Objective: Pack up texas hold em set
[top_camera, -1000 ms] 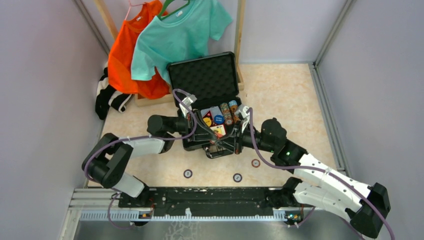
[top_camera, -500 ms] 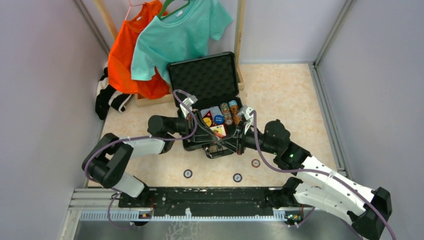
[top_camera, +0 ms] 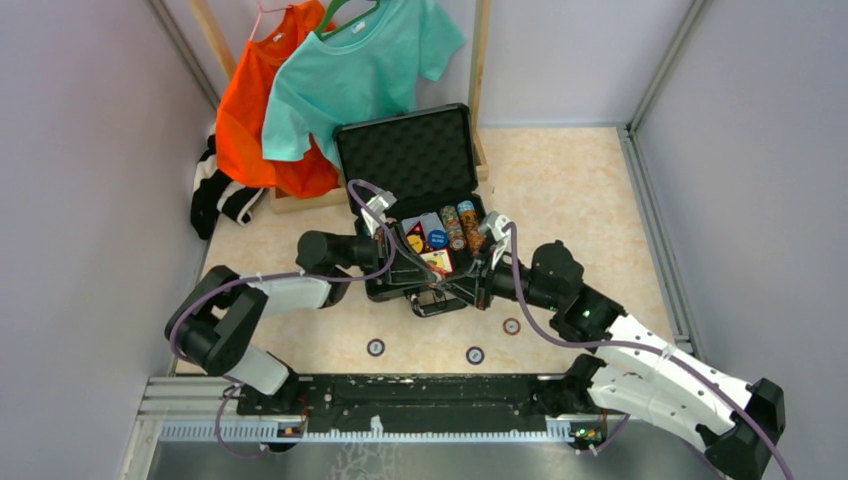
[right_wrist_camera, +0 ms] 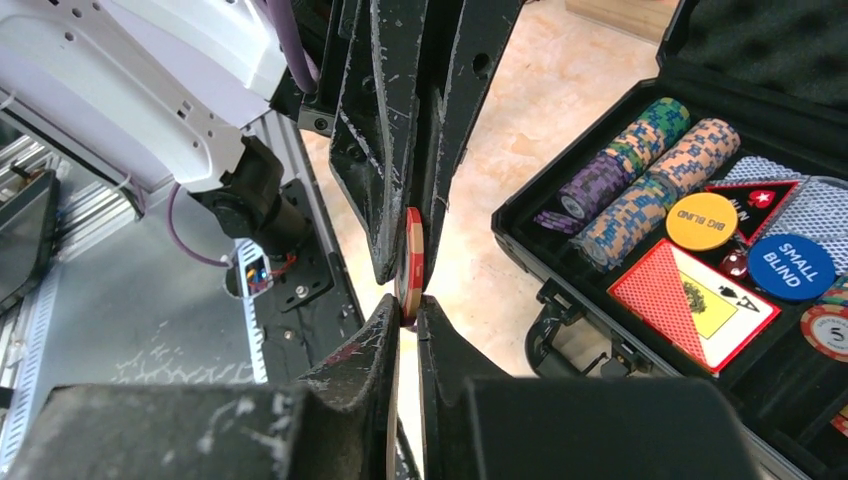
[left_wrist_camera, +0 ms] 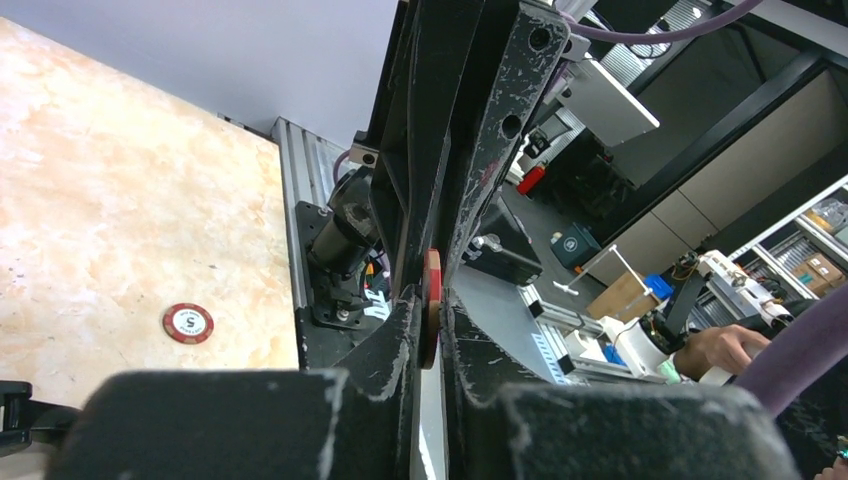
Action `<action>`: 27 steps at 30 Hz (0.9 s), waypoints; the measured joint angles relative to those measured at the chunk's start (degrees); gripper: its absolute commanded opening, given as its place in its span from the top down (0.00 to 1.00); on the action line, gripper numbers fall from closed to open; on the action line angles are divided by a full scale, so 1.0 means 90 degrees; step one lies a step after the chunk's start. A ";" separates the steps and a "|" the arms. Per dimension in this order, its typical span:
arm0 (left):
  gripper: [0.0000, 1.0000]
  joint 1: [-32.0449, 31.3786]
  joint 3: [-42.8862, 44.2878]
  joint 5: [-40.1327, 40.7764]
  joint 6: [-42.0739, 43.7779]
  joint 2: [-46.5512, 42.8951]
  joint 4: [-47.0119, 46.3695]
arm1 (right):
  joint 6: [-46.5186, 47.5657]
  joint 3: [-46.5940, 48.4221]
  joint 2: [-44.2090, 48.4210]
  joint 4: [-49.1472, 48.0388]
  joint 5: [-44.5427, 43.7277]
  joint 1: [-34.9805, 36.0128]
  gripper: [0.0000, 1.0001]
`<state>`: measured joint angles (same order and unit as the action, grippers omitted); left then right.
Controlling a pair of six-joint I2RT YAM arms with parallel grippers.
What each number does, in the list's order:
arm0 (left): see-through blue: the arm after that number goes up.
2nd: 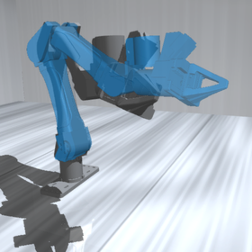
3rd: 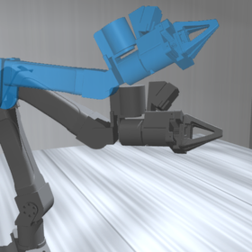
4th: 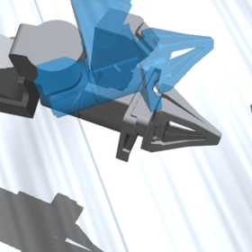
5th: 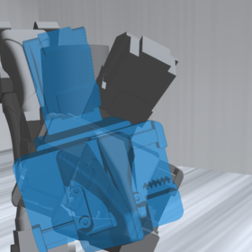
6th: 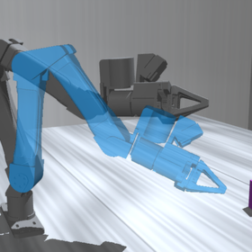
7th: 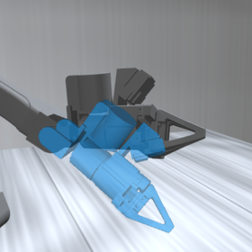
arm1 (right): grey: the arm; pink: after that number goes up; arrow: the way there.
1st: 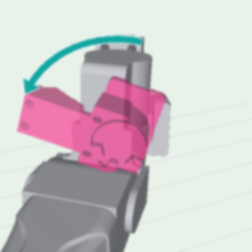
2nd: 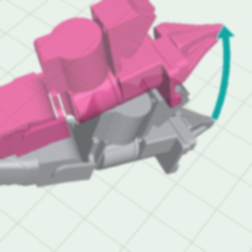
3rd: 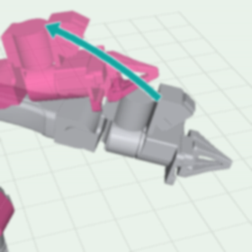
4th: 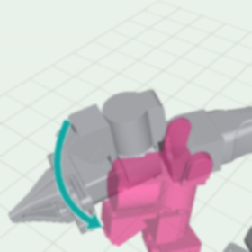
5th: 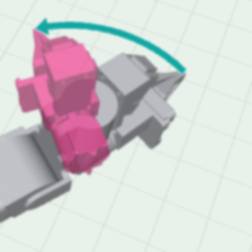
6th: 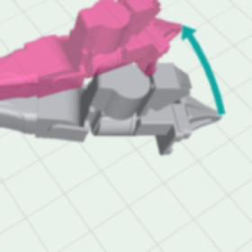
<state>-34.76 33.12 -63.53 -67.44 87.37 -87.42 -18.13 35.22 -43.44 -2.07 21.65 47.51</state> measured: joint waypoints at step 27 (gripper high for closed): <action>1.00 0.0121 -0.0078 -0.0291 -0.0078 -0.0104 0.0002 | -0.0041 -0.0010 -0.0100 -0.0389 0.0066 -0.0049 0.88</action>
<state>-33.67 32.42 -66.15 -68.14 86.43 -87.39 -18.50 35.14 -44.34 -5.56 22.24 47.07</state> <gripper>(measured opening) 0.017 0.160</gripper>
